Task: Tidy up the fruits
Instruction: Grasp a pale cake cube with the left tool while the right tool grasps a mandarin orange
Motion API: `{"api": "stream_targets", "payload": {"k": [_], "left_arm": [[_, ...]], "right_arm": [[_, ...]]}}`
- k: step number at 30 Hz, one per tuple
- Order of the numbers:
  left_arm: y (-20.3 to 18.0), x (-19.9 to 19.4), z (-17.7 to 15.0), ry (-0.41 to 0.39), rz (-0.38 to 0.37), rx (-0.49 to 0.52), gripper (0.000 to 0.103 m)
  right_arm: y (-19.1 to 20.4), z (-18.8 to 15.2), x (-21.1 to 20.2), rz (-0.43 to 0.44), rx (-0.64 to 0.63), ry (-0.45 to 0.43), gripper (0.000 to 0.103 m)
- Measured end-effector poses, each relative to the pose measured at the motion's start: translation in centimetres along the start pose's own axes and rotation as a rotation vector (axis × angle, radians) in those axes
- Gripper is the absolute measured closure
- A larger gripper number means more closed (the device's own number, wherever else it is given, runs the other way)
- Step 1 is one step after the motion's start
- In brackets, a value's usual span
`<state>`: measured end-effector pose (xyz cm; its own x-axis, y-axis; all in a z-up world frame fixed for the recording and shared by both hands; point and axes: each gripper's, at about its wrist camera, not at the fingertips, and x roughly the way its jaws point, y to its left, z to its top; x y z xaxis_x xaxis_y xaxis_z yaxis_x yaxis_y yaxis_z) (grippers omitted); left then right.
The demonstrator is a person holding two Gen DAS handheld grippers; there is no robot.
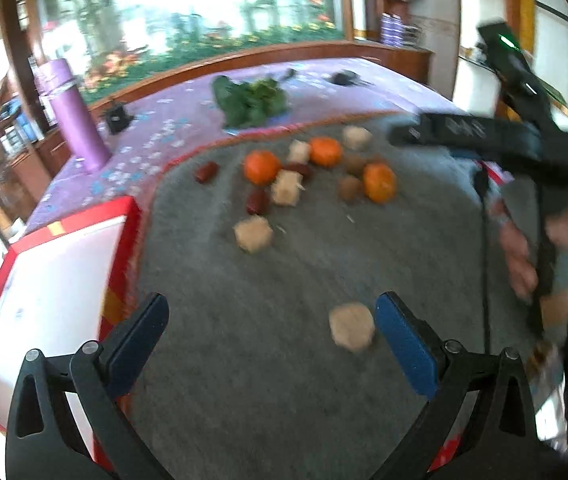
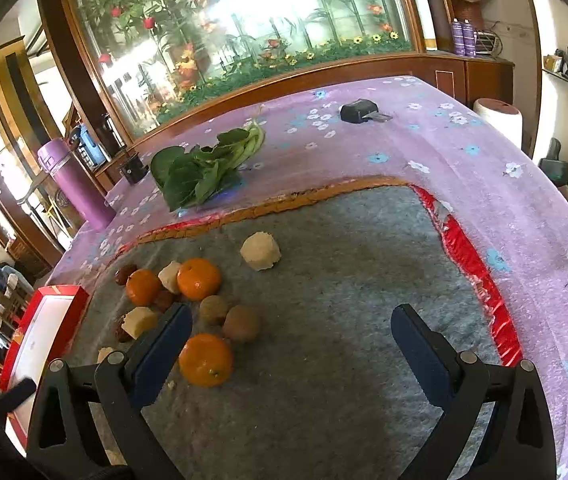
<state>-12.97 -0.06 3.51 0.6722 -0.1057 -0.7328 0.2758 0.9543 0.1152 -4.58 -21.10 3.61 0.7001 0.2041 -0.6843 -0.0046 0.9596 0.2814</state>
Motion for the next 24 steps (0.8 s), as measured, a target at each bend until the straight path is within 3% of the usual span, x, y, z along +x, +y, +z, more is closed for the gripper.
{"api": "stream_targets", "payload": {"k": [2,6,8,13,14,19,24], "left_arm": [[-0.2,0.0,-0.4,0.007,-0.060,0.006,0.000],[-1.0,0.4,-0.7,0.040,-0.089,0.021,0.001],[-1.2,0.9,-0.7,0.063,-0.104,0.016,0.009],[-1.5,2.1,-0.9,0.122,-0.146,0.001,0.044],[-1.5,2.1,-1.0,0.118,-0.155,-0.004,0.044],[-1.7,1.6,-1.3,0.103,-0.199,0.003,0.067],[-1.3,1.3,-1.6,0.091,-0.235,-0.019,0.074]], "right_arm": [[0.0,0.0,0.0,0.003,0.004,0.002,0.002],[0.0,-0.1,-0.1,0.001,0.002,0.000,0.002],[0.0,-0.1,0.0,0.002,0.003,0.006,0.002],[0.0,-0.3,0.2,0.029,-0.003,0.030,0.005],[0.1,-0.3,0.1,0.041,-0.008,0.033,0.005],[1.5,-0.9,0.0,0.088,-0.079,0.044,0.010],[4.0,-1.8,0.3,0.095,-0.211,0.065,0.011]]}}
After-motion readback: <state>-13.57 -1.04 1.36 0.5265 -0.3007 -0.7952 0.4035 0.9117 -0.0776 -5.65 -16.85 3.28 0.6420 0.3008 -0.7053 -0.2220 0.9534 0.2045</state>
